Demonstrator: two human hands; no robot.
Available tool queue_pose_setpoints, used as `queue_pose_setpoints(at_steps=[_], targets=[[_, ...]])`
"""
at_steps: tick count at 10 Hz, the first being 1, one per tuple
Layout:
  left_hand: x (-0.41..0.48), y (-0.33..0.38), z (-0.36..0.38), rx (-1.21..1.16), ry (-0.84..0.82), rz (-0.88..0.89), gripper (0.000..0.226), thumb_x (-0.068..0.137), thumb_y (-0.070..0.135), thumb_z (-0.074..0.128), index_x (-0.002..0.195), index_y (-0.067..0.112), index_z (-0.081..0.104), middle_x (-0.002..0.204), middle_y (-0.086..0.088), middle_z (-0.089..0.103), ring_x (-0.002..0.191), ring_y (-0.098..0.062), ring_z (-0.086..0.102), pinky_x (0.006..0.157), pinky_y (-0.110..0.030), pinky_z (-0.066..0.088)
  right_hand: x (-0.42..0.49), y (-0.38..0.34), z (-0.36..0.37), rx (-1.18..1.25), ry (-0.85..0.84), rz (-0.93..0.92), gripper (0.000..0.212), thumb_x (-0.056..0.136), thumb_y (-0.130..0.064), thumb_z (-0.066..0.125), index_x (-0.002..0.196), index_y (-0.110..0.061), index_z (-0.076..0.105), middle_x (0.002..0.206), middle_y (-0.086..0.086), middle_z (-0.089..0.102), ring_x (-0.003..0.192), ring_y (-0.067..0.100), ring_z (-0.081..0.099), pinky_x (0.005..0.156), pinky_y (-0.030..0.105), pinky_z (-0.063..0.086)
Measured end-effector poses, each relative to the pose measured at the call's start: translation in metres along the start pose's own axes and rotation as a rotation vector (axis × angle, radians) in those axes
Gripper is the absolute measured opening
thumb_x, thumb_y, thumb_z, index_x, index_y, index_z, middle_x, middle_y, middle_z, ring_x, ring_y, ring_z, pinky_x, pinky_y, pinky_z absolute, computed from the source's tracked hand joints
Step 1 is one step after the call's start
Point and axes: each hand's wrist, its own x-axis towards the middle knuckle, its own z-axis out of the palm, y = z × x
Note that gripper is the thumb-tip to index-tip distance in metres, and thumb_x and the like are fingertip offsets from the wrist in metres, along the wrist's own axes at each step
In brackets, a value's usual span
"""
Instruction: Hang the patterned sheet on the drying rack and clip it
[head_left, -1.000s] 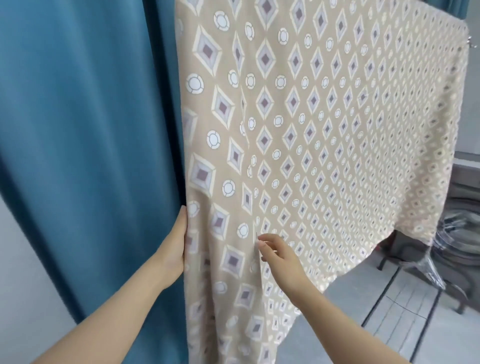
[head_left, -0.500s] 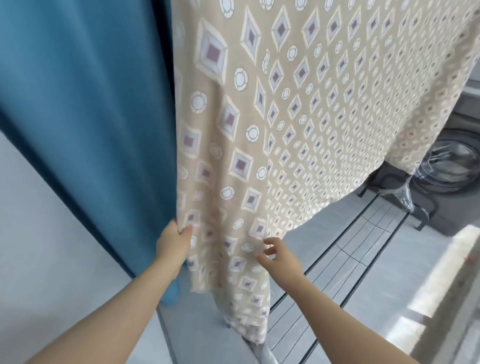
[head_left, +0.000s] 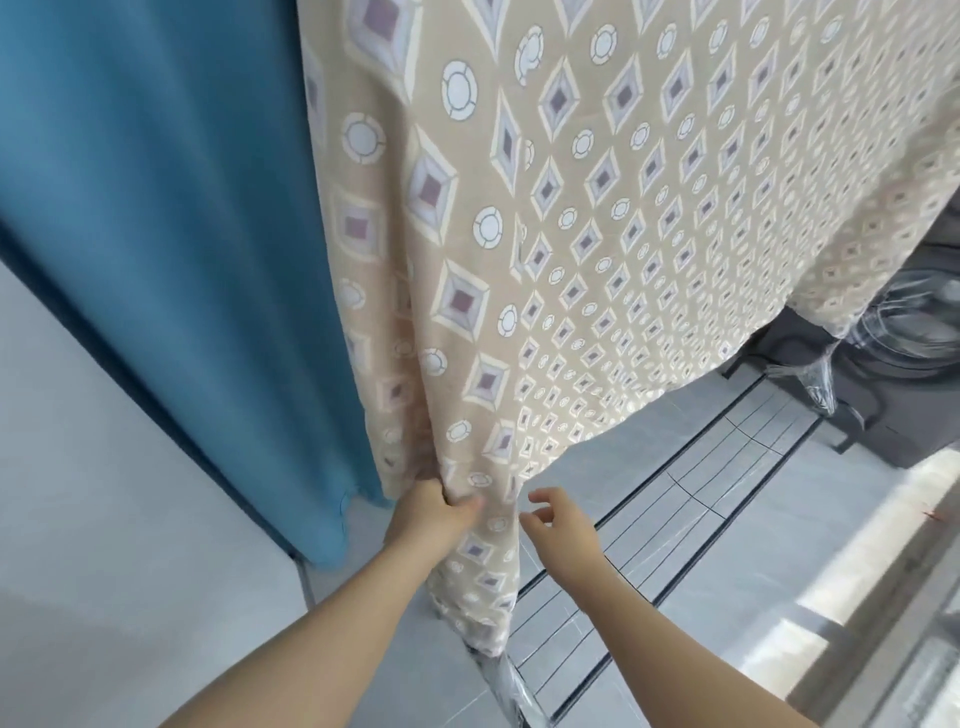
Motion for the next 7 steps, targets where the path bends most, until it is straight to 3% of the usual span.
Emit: queue_pose_setpoints(at_steps=[1,2,3,4,5,6,7], targets=[[0.004,0.003,-0.006,0.311,0.111,0.041,0.022,0.094,0.031,0.046,0.085,0.013,0.056,0.097,-0.007,0.067,0.094,-0.029,0.060,0.072,-0.031,0.043,0.001,0.009,-0.001,0.010,-0.017,0.028,0.031,0.094,-0.023,0.048,0.124,-0.015,0.048,0.091,-0.006,0.051,0.083,0.013,0.051,0.074,0.026,0.041],[0.018,-0.022,-0.030,0.312,0.153,-0.006,0.022,0.094,0.027,0.042,0.092,0.012,0.058,0.099,-0.008,0.068,0.093,-0.031,0.063,0.079,-0.035,0.050,0.000,0.016,-0.004,0.014,-0.036,0.050,0.029,0.093,-0.023,0.048,0.122,-0.016,0.048,0.086,-0.009,0.051,0.088,0.016,0.054,0.081,0.029,0.044],[0.028,-0.037,-0.051,-0.051,0.386,-0.123,0.025,0.094,0.016,0.041,0.071,0.010,0.048,0.090,-0.015,0.065,0.077,-0.032,0.066,0.075,-0.047,0.055,0.001,0.020,-0.008,0.023,-0.041,0.055,0.027,0.093,-0.023,0.047,0.119,-0.017,0.049,0.087,-0.005,0.053,0.080,0.017,0.054,0.075,0.029,0.044],[0.021,-0.029,-0.042,-0.287,0.370,-0.158,0.016,0.093,0.014,0.046,0.078,0.009,0.044,0.086,-0.012,0.058,0.068,-0.027,0.063,0.073,-0.046,0.056,0.001,0.023,-0.008,0.033,-0.034,0.063,0.026,0.093,-0.023,0.047,0.118,-0.017,0.049,0.086,-0.005,0.053,0.077,0.017,0.054,0.073,0.030,0.044],[0.017,-0.027,-0.022,-0.274,0.230,-0.167,0.030,0.082,0.022,0.065,0.080,0.008,0.039,0.085,-0.016,0.058,0.083,-0.037,0.065,0.077,-0.050,0.055,-0.002,0.025,-0.010,0.042,-0.056,0.074,0.025,0.093,-0.023,0.048,0.117,-0.016,0.050,0.083,-0.006,0.051,0.074,0.017,0.052,0.062,0.023,0.041],[0.003,-0.020,-0.010,-0.152,0.125,-0.095,0.027,0.086,0.023,0.059,0.074,0.018,0.036,0.081,-0.006,0.056,0.085,-0.030,0.062,0.080,-0.039,0.052,-0.005,0.028,-0.013,0.029,-0.059,0.089,0.025,0.093,-0.024,0.048,0.117,-0.017,0.050,0.091,-0.003,0.053,0.078,0.018,0.054,0.061,0.023,0.040],[-0.014,-0.003,-0.001,-0.055,0.029,0.105,0.023,0.088,0.022,0.057,0.069,0.023,0.043,0.076,0.002,0.060,0.082,-0.022,0.062,0.070,-0.029,0.043,-0.012,0.023,-0.018,0.063,-0.028,0.081,0.025,0.093,-0.023,0.049,0.117,-0.017,0.051,0.085,-0.005,0.053,0.076,0.018,0.054,0.059,0.022,0.040]])
